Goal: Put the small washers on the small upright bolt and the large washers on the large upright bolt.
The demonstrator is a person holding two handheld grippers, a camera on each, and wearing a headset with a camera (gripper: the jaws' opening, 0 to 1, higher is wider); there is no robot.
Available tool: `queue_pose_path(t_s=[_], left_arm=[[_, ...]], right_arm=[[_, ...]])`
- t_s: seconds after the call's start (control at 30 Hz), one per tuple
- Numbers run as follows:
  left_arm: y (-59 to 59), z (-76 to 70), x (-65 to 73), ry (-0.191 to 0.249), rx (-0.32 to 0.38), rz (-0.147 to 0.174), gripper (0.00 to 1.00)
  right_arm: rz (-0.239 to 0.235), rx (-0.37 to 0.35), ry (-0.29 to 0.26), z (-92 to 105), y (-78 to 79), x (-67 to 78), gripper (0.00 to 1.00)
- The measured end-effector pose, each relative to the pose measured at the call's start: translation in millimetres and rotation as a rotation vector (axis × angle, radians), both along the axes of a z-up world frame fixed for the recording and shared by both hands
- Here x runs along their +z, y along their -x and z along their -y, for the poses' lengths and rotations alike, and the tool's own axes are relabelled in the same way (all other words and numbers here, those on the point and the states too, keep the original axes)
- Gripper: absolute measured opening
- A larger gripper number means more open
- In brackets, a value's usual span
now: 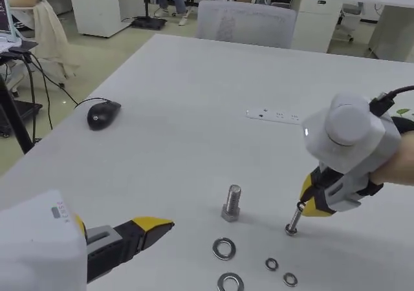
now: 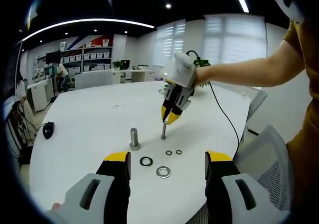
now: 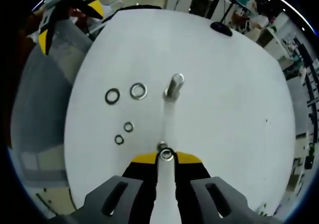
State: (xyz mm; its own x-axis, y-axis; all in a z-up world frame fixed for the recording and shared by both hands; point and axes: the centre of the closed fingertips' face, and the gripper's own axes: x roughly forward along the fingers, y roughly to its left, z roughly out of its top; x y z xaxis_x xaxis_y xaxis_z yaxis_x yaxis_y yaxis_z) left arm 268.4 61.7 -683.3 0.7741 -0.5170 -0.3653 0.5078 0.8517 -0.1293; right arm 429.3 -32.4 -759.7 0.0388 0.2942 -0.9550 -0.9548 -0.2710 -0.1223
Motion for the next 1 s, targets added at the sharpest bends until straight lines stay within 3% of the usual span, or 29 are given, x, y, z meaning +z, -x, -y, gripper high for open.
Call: queue_pose_path(t_s=[1.0], left_arm=[[-2.2, -6.9, -6.6, 0.005, 0.014, -0.019, 0.59]], right_arm=[[-0.037, 0.035, 0.03, 0.6, -5.2, -37.9, 0.13]])
